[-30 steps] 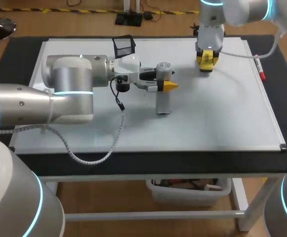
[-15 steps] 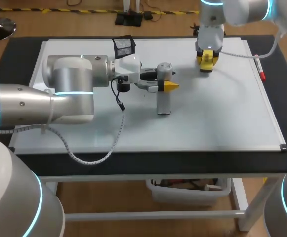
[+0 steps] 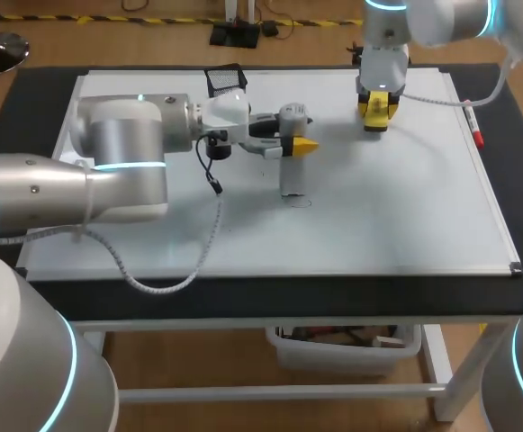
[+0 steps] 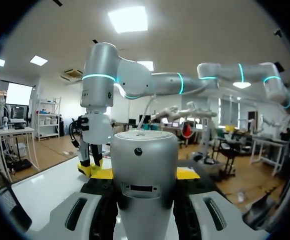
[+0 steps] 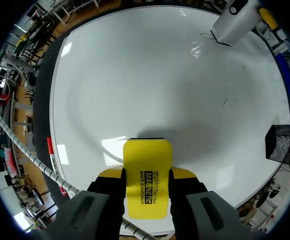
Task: Pick up the inspection probe, press it on each red-marked spot on the whiteboard one by one, put down the probe, pick up the eraser, and wipe off all the red marks.
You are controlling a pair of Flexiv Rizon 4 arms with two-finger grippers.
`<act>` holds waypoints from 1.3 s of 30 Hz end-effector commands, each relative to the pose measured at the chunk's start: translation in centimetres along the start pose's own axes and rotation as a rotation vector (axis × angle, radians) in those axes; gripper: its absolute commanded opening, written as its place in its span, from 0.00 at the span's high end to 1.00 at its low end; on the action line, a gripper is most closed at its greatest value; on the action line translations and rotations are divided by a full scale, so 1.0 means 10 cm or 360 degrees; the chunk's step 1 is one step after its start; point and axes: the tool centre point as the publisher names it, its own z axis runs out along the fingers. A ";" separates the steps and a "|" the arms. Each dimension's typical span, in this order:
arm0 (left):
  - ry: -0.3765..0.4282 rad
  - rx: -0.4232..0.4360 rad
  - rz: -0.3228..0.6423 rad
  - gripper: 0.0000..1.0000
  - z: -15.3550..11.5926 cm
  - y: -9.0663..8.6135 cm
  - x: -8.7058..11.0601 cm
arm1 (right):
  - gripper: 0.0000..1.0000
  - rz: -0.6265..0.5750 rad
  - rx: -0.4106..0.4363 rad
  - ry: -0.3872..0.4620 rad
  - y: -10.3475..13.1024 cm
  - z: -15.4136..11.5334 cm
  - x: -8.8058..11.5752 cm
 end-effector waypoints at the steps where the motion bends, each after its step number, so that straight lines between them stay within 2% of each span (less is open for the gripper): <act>1: -0.0077 0.0025 0.0027 1.00 -0.27 -0.14 -0.03 | 1.00 -0.0004 -0.0005 0.0005 -0.02 -0.01 0.00; 6: -0.0171 0.0027 0.0079 1.00 -0.55 -0.25 -0.20 | 1.00 -0.0004 -0.0005 0.0005 -0.02 -0.01 0.00; 9: -0.0185 0.0023 0.0108 1.00 -0.74 -0.29 -0.31 | 1.00 -0.0004 -0.0005 0.0005 -0.02 -0.01 0.00; 17: -0.0321 0.0027 0.0124 1.00 -1.28 -0.35 -0.55 | 1.00 -0.0004 -0.0005 0.0005 -0.02 -0.01 0.00; 31: -0.0555 0.0003 0.0095 1.00 -1.90 -0.35 -0.68 | 1.00 -0.0004 -0.0005 0.0005 -0.02 -0.01 0.00; 39: -0.0640 -0.0013 0.0070 1.00 -2.16 -0.32 -0.79 | 1.00 -0.0004 -0.0005 0.0005 -0.02 -0.01 0.00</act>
